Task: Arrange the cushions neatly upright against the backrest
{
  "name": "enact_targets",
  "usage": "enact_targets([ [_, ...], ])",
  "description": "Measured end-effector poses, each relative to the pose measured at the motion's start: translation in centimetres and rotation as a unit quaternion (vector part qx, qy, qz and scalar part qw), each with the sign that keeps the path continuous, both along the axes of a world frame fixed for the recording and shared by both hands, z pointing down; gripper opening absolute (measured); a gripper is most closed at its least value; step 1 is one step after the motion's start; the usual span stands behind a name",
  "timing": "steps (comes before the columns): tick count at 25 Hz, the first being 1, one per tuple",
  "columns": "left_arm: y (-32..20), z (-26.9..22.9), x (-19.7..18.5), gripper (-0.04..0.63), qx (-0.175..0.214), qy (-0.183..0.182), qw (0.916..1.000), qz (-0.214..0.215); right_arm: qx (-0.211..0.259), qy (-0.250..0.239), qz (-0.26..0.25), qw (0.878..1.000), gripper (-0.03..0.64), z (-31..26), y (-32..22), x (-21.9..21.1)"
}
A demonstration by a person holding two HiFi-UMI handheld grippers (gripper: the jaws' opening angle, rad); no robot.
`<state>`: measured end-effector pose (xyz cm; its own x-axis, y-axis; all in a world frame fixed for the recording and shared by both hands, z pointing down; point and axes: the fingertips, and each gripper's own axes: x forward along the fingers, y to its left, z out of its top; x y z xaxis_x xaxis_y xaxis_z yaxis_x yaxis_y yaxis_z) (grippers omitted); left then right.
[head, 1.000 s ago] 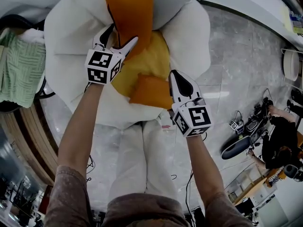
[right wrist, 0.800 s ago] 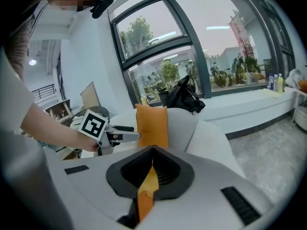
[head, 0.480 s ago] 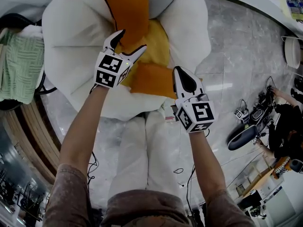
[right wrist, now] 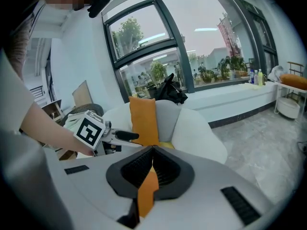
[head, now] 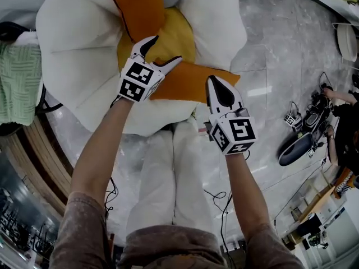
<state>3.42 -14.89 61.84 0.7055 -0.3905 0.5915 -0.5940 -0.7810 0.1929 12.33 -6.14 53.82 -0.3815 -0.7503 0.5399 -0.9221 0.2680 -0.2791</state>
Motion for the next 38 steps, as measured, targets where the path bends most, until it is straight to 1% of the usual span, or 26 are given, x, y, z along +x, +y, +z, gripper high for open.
enact_targets([
  [6, 2.1, 1.8, 1.4, 0.376, -0.008, -0.003, 0.9996, 0.027, -0.009, 0.000, 0.018, 1.000, 0.019, 1.9, 2.0, 1.1],
  [10, 3.5, 3.0, 2.6, 0.376, -0.018, -0.010, 0.9973, 0.070, -0.009, -0.004, 0.024, 1.000, 0.019, 2.5, 2.5, 1.5],
  [15, 5.0, 4.7, 4.6, 0.376, -0.046, -0.015, 0.9917, 0.119, -0.014, -0.004, 0.035, 0.999, 0.020, 3.2, 3.4, 2.1],
  [18, 5.8, 5.8, 5.8, 0.376, -0.059, -0.027, 0.9864, 0.151, -0.017, -0.004, 0.041, 0.999, 0.018, 3.6, 3.7, 2.9],
  [22, 6.5, 7.4, 6.9, 0.376, -0.079, -0.045, 0.9787, 0.184, -0.021, -0.005, 0.048, 0.999, 0.020, 4.0, 3.7, 3.6],
  [25, 7.2, 8.5, 7.8, 0.376, -0.092, -0.064, 0.9692, 0.219, -0.023, -0.006, 0.050, 0.998, 0.019, 4.2, 3.6, 3.9],
  [29, 8.0, 9.9, 8.8, 0.376, -0.118, -0.091, 0.9514, 0.269, -0.025, -0.008, 0.050, 0.998, 0.019, 4.4, 3.2, 4.0],
  [33, 9.0, 11.2, 9.4, 0.376, -0.146, -0.113, 0.9330, 0.309, -0.029, -0.010, 0.047, 0.998, 0.019, 4.8, 2.8, 3.7],
  [35, 9.4, 11.7, 9.9, 0.376, -0.150, -0.119, 0.9262, 0.324, -0.031, -0.012, 0.046, 0.998, 0.020, 4.9, 2.6, 3.6],
  [38, 10.0, 12.4, 10.4, 0.376, -0.159, -0.128, 0.9187, 0.338, -0.034, -0.013, 0.045, 0.998, 0.019, 5.1, 2.5, 3.5],
])
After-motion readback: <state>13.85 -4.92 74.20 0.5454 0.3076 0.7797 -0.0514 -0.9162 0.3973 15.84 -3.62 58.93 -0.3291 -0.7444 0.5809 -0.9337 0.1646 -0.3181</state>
